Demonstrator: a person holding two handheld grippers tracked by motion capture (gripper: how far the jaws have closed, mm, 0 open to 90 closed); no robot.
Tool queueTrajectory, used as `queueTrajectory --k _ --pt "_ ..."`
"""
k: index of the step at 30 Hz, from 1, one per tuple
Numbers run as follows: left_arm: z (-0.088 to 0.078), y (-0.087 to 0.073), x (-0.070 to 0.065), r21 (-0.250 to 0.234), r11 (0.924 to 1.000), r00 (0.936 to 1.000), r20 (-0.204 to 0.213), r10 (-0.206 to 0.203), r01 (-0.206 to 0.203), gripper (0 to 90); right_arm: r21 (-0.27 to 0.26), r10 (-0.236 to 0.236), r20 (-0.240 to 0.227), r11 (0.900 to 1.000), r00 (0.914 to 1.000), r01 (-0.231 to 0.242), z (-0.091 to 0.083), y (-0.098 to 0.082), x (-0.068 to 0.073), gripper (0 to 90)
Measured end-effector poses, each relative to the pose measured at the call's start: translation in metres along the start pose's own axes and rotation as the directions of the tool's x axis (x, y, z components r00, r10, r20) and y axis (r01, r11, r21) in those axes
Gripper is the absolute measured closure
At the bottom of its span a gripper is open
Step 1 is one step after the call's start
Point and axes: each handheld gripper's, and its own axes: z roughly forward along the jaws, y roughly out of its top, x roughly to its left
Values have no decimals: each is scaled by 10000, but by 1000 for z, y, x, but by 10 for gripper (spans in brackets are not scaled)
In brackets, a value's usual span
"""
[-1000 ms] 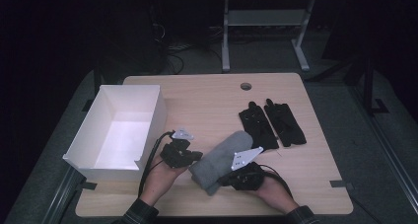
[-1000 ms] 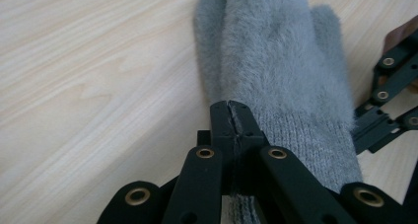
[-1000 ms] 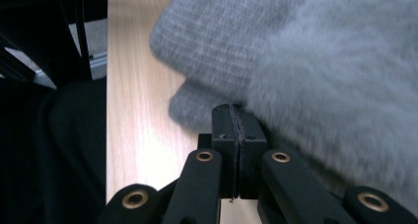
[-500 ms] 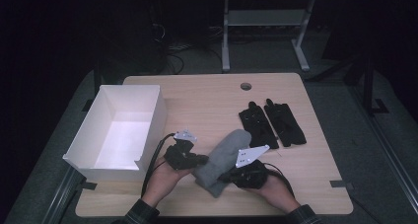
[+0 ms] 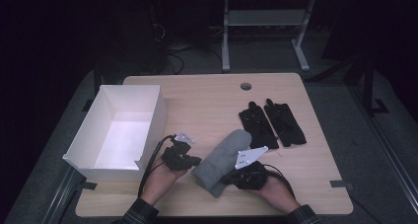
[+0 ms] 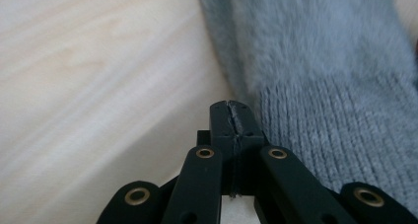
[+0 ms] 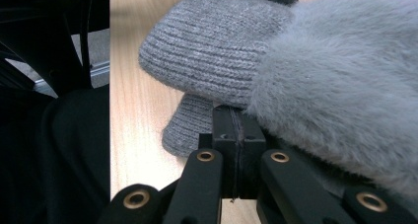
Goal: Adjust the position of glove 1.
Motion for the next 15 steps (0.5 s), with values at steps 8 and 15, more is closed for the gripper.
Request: queueTrajectory --k 8,15 --pt "-4 2 -6 -263 9996 9984 557 52 -38 895 -190 -86 129 9998 9999 89 -2 2 1 900" --pt "-2 3 -11 -371 9993 9987 514 62 -43 890 -105 9 193 9999 9998 -7 -8 0 -1 899"
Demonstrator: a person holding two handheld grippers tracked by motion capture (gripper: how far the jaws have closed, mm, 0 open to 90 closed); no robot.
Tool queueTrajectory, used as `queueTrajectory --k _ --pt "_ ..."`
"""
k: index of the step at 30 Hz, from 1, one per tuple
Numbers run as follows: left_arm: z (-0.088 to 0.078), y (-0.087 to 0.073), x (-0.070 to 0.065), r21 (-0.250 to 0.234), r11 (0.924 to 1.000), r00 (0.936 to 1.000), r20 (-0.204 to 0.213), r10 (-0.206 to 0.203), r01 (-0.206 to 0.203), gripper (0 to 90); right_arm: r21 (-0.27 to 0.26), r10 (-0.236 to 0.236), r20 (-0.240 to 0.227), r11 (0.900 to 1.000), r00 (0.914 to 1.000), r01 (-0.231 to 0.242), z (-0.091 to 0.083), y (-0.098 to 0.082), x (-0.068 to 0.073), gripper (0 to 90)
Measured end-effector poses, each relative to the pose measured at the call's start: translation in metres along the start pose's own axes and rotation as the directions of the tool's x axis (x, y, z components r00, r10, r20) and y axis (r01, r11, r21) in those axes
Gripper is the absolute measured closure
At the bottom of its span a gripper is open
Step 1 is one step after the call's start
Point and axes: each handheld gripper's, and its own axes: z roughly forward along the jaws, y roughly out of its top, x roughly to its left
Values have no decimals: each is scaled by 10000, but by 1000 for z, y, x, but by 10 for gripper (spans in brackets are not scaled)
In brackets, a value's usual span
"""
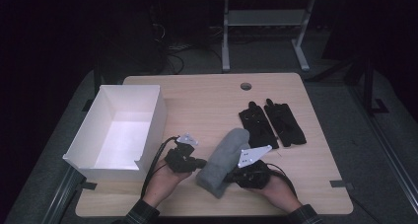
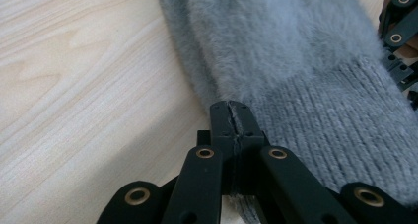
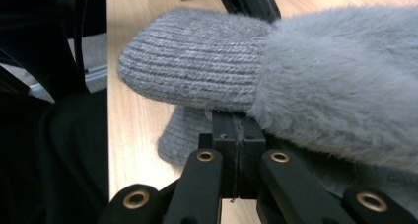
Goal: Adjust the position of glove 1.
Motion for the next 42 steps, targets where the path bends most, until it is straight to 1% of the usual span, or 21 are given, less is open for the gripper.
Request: queueTrajectory --k 2,3,4,5,8,11,12,13,15,16,17,18,21,24,26,30,33,34,36,39,42 --pt "-1 0 -1 -68 10000 10000 -39 8 -8 875 247 -87 55 9997 9999 86 3 -1 1 899" --pt "-2 1 0 -29 9999 9999 -26 145 -145 866 373 -134 72 9992 9999 131 4 -1 2 896" --pt "-3 1 -2 -202 9998 10000 -20 32 -33 859 562 -351 131 9978 9993 344 6 -2 1 884" --pt "-4 2 -2 -177 9997 9999 -15 164 -165 853 660 -364 149 9972 9992 353 7 -2 2 877" --pt "-5 2 -3 -209 9995 9998 -23 215 -215 846 734 -221 98 9971 9997 213 6 -4 4 855" --pt "-5 3 -4 -389 9992 9999 -68 74 -76 807 792 -251 193 9966 9995 235 4 -6 2 814" --pt "-6 4 -3 -470 9988 9999 -93 96 -100 785 796 -154 201 9967 9997 137 3 -6 3 800" --pt "-8 5 -3 -526 9986 9999 -63 88 -91 761 848 -274 273 9961 9993 250 1 -7 1 777" --pt "-11 8 -3 -759 9970 9997 -206 165 -180 707 911 -85 292 9958 9995 58 -1 -9 1 743" --pt "-13 10 -2 -840 9961 9994 -238 258 -277 665 971 -255 381 9950 9989 217 -2 -11 0 737" --pt "-14 13 -3 -1029 9944 9994 -251 222 -246 616 986 -48 371 9951 9993 11 -3 -12 1 726" --pt "-14 16 -4 -1151 9929 9992 -282 281 -312 569 1045 -142 430 9945 9990 96 -5 -13 -1 723" --pt "-12 27 -6 -1356 9897 9989 -112 452 -463 459 1057 -135 552 9944 9984 76 -7 -14 -3 713" --pt "-5 39 -10 -1366 9871 9964 77 848 -829 362 1003 78 533 9949 9985 -132 -6 -13 -3 710" --pt "2 46 -12 -1313 9861 9946 67 1033 -1015 315 1020 91 538 9947 9985 -146 -5 -13 -2 706" --pt "19 56 -13 -1193 9874 9939 232 1074 -1039 243 1087 37 546 9940 9985 -96 -4 -13 -2 706" --pt "31 61 -10 -956 9879 9918 255 1254 -1225 215 1064 -38 557 9943 9984 -21 -5 -13 -3 706" --pt "31 61 -10 -956 9879 9918 255 1254 -1225 213 1064 -38 557 9943 9984 -21 -5 -13 -3 706" --pt "41 62 -9 -864 9925 9955 328 892 -861 202 1091 -17 540 9940 9985 -42 -5 -13 -3 707" --pt "48 61 -6 -592 9943 9956 267 903 -886 192 1104 -67 551 9939 9985 6 -5 -14 -4 707" --pt "56 58 -4 -468 9963 9971 206 737 -727 180 1097 -30 565 9940 9984 -32 -5 -14 -3 706"
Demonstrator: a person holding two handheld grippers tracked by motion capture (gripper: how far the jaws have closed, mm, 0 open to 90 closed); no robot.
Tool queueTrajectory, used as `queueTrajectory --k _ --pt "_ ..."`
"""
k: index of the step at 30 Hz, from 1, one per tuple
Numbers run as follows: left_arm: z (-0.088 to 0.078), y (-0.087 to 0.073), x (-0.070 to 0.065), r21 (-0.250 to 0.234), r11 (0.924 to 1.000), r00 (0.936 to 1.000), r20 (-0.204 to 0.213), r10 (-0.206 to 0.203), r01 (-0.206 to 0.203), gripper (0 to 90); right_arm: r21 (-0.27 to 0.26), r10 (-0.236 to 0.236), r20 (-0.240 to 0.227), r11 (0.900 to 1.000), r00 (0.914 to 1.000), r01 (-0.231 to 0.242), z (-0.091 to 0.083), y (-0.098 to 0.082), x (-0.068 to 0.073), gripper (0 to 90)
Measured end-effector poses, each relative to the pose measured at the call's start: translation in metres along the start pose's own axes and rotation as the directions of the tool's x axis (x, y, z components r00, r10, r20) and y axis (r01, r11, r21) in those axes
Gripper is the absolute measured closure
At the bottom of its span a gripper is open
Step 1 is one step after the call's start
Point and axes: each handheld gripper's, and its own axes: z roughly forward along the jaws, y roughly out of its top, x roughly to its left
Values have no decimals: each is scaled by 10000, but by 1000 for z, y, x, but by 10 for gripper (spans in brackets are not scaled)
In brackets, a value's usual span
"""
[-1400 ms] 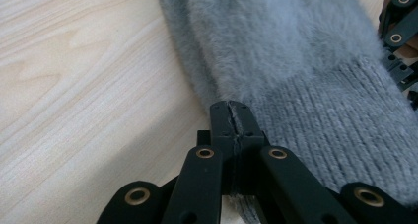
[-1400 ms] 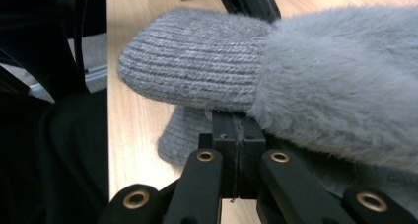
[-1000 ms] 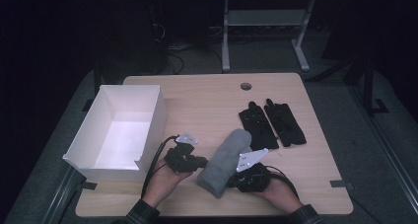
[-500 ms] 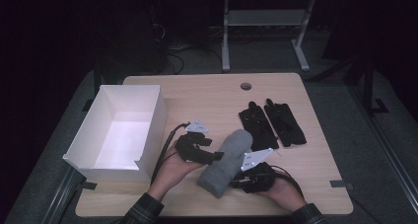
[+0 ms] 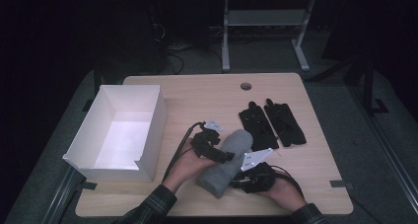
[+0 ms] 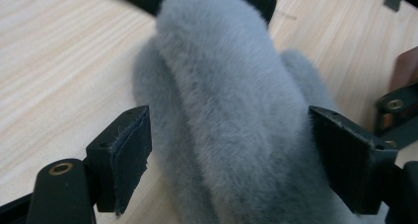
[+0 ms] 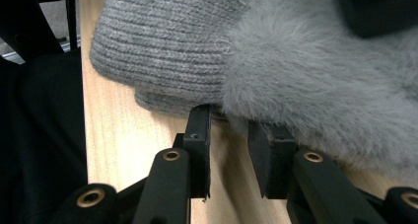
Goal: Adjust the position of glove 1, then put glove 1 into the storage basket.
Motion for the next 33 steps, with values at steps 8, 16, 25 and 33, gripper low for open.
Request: queueTrajectory --k 8,16,25,33 --pt "16 -10 9 382 9993 9999 96 -60 56 158 64 -25 72 10000 10000 24 -4 -4 -1 651" --pt "24 -15 11 444 9987 9992 297 -263 249 162 -153 445 651 9989 9969 -436 -24 -21 -8 527" --pt "25 -16 14 592 9982 9936 1125 -53 -13 347 -422 1306 2016 9913 9707 -1246 -51 -57 -31 328" --pt "25 -13 16 1117 9932 9839 1714 -507 317 601 -851 2111 3022 9773 9296 -1942 -57 -66 -49 222"
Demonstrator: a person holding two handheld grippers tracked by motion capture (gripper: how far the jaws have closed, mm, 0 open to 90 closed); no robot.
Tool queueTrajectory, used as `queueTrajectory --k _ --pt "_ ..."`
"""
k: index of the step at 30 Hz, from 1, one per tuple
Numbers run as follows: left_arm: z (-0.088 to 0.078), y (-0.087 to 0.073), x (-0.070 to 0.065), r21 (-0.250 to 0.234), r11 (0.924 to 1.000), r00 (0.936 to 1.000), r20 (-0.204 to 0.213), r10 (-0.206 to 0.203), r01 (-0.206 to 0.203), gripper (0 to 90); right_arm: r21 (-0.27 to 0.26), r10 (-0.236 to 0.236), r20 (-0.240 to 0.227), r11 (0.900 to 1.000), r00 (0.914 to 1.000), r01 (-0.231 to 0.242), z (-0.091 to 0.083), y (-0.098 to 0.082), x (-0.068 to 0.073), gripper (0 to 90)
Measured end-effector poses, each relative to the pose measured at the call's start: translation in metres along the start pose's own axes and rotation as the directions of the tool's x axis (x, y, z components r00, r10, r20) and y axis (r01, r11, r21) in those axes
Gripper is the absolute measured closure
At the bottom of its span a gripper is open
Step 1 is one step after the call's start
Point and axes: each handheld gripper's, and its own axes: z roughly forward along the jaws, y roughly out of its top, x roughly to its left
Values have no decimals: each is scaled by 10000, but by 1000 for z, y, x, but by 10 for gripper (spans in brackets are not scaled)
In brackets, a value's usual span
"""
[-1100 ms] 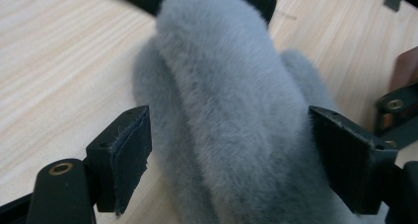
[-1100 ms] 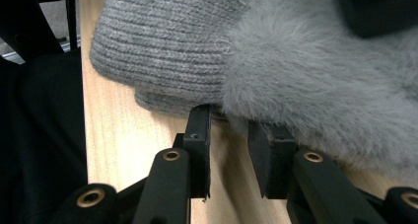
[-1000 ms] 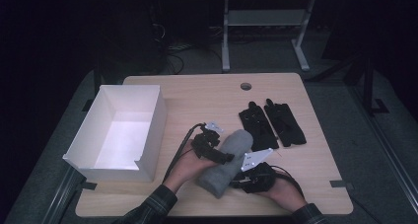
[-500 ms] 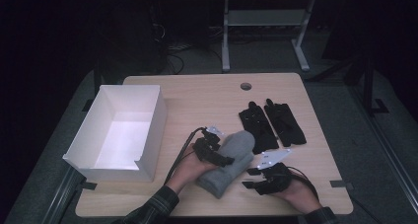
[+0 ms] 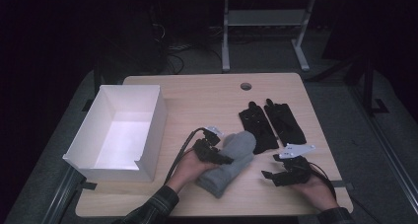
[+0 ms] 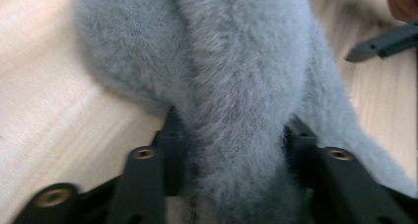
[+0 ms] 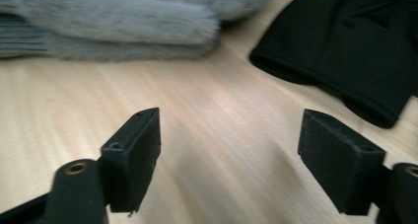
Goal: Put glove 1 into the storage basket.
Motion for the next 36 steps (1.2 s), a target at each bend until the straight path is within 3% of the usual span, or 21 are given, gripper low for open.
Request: queueTrajectory --k 4,7,22,31,36 --pt "-2 1 -2 78 9999 9999 -60 96 -96 691 151 152 295 9998 9995 -156 5 -1 0 184" --pt "-3 0 -2 -97 9999 10000 52 -85 85 718 203 177 309 9996 9994 -183 8 -1 0 161" --pt "-29 3 -4 -672 9977 10000 33 82 -80 735 -52 -163 269 9999 9995 164 18 -4 5 91" --pt "-63 10 -4 -1221 9925 9991 -420 -79 27 735 -60 -149 273 9999 9995 151 18 -4 5 91" --pt "-93 21 -4 -1444 9895 9953 -950 -175 36 735 -62 -153 270 9999 9995 155 18 -4 5 91"
